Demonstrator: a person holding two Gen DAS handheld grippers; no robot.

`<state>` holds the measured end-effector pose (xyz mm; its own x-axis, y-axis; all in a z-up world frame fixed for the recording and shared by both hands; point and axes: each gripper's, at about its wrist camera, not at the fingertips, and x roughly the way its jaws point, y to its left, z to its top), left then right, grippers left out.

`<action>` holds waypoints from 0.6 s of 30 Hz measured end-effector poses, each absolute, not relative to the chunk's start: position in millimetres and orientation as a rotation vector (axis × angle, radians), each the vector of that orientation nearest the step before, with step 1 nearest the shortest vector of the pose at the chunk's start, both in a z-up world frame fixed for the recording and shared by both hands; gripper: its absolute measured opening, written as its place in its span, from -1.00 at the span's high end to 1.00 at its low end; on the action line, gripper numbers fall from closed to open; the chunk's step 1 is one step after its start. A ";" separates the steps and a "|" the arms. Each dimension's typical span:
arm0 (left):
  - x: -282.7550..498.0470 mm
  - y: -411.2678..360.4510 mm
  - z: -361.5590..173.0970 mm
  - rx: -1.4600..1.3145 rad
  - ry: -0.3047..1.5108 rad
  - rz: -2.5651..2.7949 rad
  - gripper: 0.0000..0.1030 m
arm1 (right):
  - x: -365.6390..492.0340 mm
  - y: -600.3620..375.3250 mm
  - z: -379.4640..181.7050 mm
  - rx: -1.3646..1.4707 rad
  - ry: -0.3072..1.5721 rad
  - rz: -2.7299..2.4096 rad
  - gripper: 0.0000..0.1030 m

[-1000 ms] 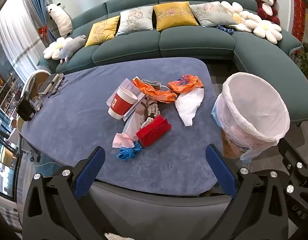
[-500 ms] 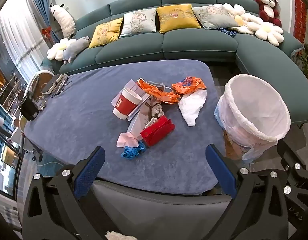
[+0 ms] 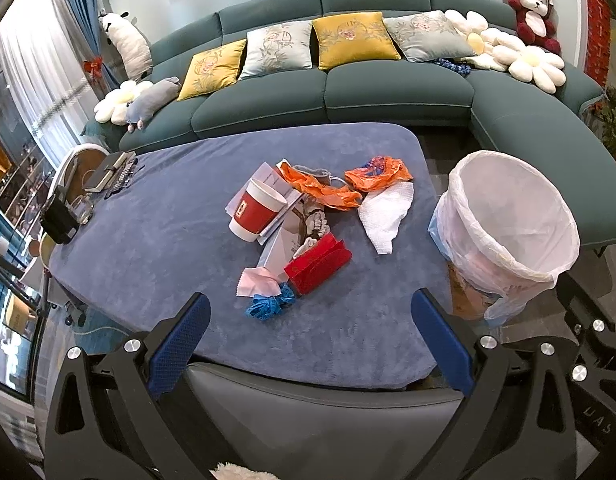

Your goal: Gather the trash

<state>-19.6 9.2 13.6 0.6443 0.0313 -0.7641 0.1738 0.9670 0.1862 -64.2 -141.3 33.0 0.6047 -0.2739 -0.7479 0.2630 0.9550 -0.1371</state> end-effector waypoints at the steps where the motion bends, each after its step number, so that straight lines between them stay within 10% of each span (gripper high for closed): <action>1: -19.3 9.4 14.1 0.252 0.869 -0.082 -0.86 | -64.0 -141.3 32.9 -0.014 0.867 -0.312 -0.82; 18: -20.2 13.7 17.4 0.237 0.864 -0.082 -0.86 | -65.2 -145.1 31.6 -0.016 0.867 -0.322 -0.82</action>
<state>-20.2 13.7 17.4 0.6480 0.0244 -0.7613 0.1667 0.9707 0.1730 -65.2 -145.1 31.6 0.6021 -0.2844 -0.7461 0.2714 0.9517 -0.1437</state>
